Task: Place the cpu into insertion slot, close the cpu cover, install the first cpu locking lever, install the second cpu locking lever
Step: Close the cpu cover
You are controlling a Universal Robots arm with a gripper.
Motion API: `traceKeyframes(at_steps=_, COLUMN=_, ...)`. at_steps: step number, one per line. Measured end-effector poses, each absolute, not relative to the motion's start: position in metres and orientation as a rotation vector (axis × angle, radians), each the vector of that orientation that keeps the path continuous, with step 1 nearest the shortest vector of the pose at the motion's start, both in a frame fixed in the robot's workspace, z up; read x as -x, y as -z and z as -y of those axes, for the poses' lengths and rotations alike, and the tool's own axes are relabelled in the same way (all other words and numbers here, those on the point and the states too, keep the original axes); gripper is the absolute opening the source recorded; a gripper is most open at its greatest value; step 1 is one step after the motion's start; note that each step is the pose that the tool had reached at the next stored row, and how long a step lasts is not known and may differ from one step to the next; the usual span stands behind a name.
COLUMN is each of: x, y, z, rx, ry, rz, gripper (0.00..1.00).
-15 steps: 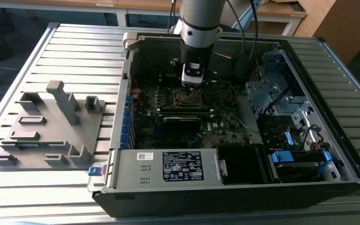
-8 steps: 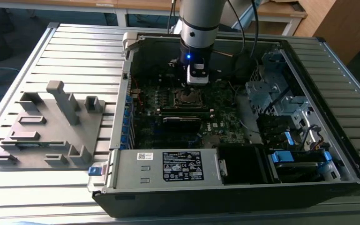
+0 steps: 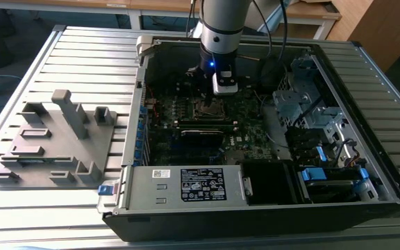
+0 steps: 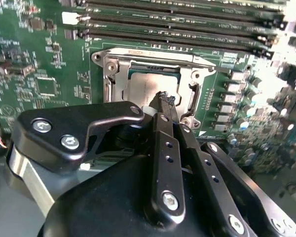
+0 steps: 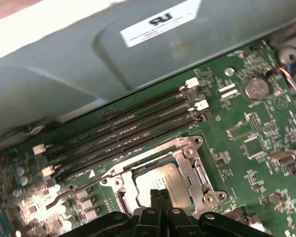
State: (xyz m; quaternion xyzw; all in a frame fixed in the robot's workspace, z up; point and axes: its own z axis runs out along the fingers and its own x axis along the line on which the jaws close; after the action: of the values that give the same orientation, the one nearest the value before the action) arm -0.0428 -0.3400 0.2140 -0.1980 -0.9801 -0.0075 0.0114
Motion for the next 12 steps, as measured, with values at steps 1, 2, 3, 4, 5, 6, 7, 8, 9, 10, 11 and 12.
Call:
traceKeyframes(at_steps=1, x=0.0428, y=-0.2138, z=0.34, rx=0.591, ry=0.023, rz=3.062, gripper=0.11)
traceKeyframes(at_steps=2, x=0.0428, y=-0.2138, z=0.34, rx=0.564, ry=0.023, rz=3.067, gripper=0.11)
traceKeyframes(at_steps=3, x=0.0428, y=-0.2137, z=0.34, rx=0.539, ry=0.022, rz=3.071, gripper=0.11)
traceKeyframes(at_steps=4, x=0.0428, y=-0.2136, z=0.34, rx=0.514, ry=0.022, rz=3.076, gripper=0.11)
traceKeyframes(at_steps=5, x=0.0428, y=-0.2134, z=0.34, rx=0.489, ry=0.022, rz=3.08, gripper=0.11)
traceKeyframes(at_steps=6, x=0.0429, y=-0.2133, z=0.34, rx=0.461, ry=0.022, rz=3.084, gripper=0.11)
traceKeyframes(at_steps=7, x=0.0428, y=-0.2132, z=0.34, rx=0.437, ry=0.021, rz=3.087, gripper=0.11)
traceKeyframes(at_steps=8, x=0.0428, y=-0.2131, z=0.34, rx=0.411, ry=0.021, rz=3.091, gripper=0.11)
traceKeyframes(at_steps=9, x=0.0428, y=-0.2126, z=0.34, rx=0.329, ry=0.02, rz=3.1, gripper=0.11)
traceKeyframes(at_steps=10, x=0.0428, y=-0.2125, z=0.34, rx=0.302, ry=0.02, rz=3.103, gripper=0.11)
traceKeyframes(at_steps=11, x=0.0428, y=-0.2124, z=0.34, rx=0.275, ry=0.019, rz=3.105, gripper=0.11)
traceKeyframes(at_steps=12, x=0.0428, y=-0.2121, z=0.34, rx=0.246, ry=0.019, rz=3.108, gripper=0.11)
